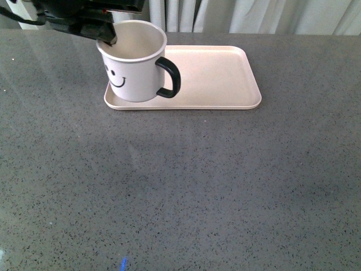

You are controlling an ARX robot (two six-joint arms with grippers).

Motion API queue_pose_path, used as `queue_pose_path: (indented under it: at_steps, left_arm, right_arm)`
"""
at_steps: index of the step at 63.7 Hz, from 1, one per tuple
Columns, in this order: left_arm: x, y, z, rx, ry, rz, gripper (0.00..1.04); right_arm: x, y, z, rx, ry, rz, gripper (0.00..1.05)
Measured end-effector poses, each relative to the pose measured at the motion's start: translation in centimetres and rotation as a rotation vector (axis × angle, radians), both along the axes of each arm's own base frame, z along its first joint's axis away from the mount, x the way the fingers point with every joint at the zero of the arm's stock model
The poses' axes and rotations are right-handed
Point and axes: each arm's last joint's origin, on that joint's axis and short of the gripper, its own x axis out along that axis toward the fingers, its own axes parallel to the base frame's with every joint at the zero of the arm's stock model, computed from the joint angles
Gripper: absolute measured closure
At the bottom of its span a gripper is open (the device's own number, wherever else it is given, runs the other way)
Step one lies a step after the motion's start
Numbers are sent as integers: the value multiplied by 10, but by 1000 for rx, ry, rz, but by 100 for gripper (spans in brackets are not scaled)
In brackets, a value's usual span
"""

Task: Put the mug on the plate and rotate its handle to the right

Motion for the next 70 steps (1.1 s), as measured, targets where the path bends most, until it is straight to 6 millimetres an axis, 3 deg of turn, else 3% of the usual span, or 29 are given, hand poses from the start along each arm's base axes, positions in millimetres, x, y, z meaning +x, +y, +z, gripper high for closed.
queue_pose_path:
  at_steps: [31, 70]
  left_arm:
    - [47, -21, -13, 19, 28, -26, 103]
    - [55, -37, -29, -4, 53, -52, 103]
  right_arm:
    - [0, 0, 0, 0, 0, 0, 9]
    - [0, 0, 0, 0, 0, 0, 9]
